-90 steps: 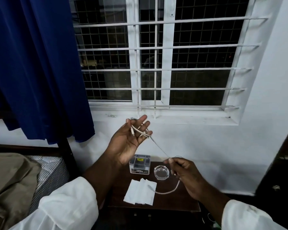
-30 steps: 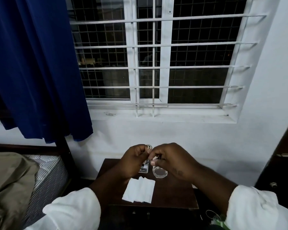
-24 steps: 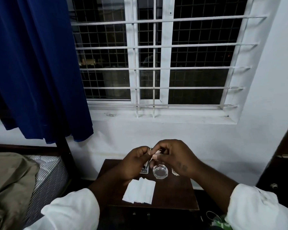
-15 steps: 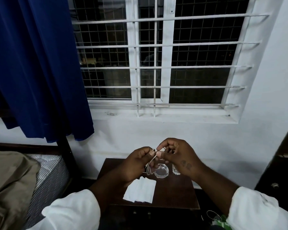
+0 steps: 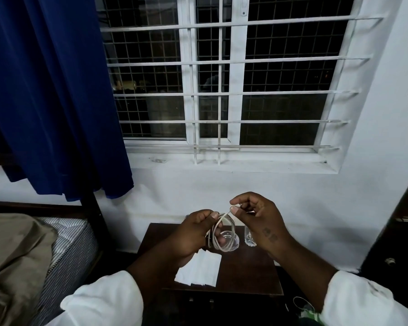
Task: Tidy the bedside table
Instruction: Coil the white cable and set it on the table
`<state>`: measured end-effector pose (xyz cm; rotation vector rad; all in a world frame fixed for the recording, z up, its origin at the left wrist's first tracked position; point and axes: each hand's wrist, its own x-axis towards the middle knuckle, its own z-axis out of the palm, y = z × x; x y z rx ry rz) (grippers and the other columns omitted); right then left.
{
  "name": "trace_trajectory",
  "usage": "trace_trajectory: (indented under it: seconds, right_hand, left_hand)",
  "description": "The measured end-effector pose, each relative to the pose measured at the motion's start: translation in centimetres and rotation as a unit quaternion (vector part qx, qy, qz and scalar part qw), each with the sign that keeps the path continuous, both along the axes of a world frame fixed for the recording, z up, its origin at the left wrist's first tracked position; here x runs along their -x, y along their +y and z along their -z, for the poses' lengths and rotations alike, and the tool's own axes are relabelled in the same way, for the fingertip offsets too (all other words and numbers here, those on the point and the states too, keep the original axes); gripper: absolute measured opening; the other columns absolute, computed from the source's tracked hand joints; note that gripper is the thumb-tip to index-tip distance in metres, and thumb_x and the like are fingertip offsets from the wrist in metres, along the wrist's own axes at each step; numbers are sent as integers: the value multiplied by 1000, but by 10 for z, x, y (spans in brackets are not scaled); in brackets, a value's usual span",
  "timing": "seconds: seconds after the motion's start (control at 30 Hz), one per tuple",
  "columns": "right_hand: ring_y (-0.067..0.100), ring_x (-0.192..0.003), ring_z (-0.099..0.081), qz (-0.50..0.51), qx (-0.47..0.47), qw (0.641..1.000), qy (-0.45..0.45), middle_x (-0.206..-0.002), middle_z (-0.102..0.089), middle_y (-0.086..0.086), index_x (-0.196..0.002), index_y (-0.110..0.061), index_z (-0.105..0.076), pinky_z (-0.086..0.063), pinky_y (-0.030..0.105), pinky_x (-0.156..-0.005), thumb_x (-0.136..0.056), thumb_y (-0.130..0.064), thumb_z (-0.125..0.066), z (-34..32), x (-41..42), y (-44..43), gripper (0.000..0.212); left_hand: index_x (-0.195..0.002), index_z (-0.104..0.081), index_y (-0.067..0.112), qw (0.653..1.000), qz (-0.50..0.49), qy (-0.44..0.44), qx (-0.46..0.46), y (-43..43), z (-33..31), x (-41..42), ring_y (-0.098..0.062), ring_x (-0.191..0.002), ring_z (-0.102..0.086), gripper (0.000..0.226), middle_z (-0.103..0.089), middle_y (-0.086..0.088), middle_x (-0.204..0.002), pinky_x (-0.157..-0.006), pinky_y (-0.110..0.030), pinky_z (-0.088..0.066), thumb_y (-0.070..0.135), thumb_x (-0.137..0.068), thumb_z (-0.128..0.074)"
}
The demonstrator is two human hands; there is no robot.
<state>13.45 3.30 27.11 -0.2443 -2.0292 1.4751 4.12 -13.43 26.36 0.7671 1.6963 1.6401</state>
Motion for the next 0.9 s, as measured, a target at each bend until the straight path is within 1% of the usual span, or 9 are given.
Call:
trace_trajectory:
  seconds: [0.1,0.17,0.27,0.37,0.5,0.57,0.67,0.8,0.9]
  right_hand:
    - [28,-84,-70,-12,19,1000,12,-89,-66,18,-90,-25,-74,-57,30,-76,-87,-10,-74,1,-2,-1,15]
    - [24,-79,-72,-25,50,998,19,-90,-66,21,-91,-23,-74,-60,30,-71,-89,-9,-72,2,-2,-4,14]
    - [19,-74,-74,-21,89,996,18,-85,-68,8,-90,-23,-73,-59,29,-66,-91,-10,-70,6,-2,-6,13]
    - [23,-74,-74,-2,93,996,0,-84,-69,-1,-91,-26,-73,-61,39,-70,-92,-15,-70,13,-1,-6,12]
    - [18,-72,-72,21,117,993,-21,-82,-72,-6,-91,-29,-74,-59,43,-73,-92,-21,-68,22,2,-8,10]
    - [15,-73,-71,47,91,994,-34,-85,-75,-5,-91,-32,-74,-58,39,-72,-92,-25,-67,25,5,-10,10]
    - [10,-77,-72,61,80,995,-20,-86,-78,-8,-89,-27,-78,-57,24,-71,-94,-21,-66,29,9,-19,14]
    - [12,-83,-76,62,106,992,-29,-90,-80,-4,-91,-21,-81,-60,27,-76,-94,-18,-67,35,10,-23,14]
    - [15,-79,-77,19,141,989,-40,-86,-80,0,-88,-22,-80,-59,22,-64,-93,-20,-67,35,7,-22,14]
  left_hand:
    - [-87,-64,11,1000,21,-13,-7,-1,-1,-1,-16,-59,-64,33,-62,-8,-72,-52,-23,-47,34,-106,-50]
    - [-90,-63,7,999,31,-35,-17,-2,-2,-3,-18,-60,-64,32,-59,-12,-73,-52,-22,-51,32,-106,-50]
    - [-91,-64,9,998,28,-56,-16,-1,-3,-4,-20,-64,-61,29,-55,-5,-70,-60,-27,-54,31,-106,-51]
    - [-91,-64,9,997,25,-67,-18,1,-2,-6,-19,-60,-56,29,-52,-2,-66,-69,-35,-57,32,-105,-51]
    - [-94,-61,6,995,12,-92,-32,4,-2,-10,-14,-52,-42,29,-46,-2,-66,-57,-30,-50,31,-106,-49]
    - [-92,-60,8,994,-3,-102,-28,7,-2,-13,-11,-49,-37,29,-46,-1,-65,-51,-25,-42,30,-107,-48]
    - [-88,-58,10,989,-17,-143,-33,10,-1,-16,-9,-48,-32,27,-46,0,-65,-47,-22,-30,27,-107,-47]
    - [-84,-56,11,982,-20,-183,-36,10,2,-16,-9,-47,-31,28,-47,-1,-64,-46,-21,-26,25,-107,-47]
    - [-81,-57,12,979,-14,-202,-34,8,5,-14,-8,-46,-32,30,-47,0,-62,-45,-19,-26,26,-106,-48]
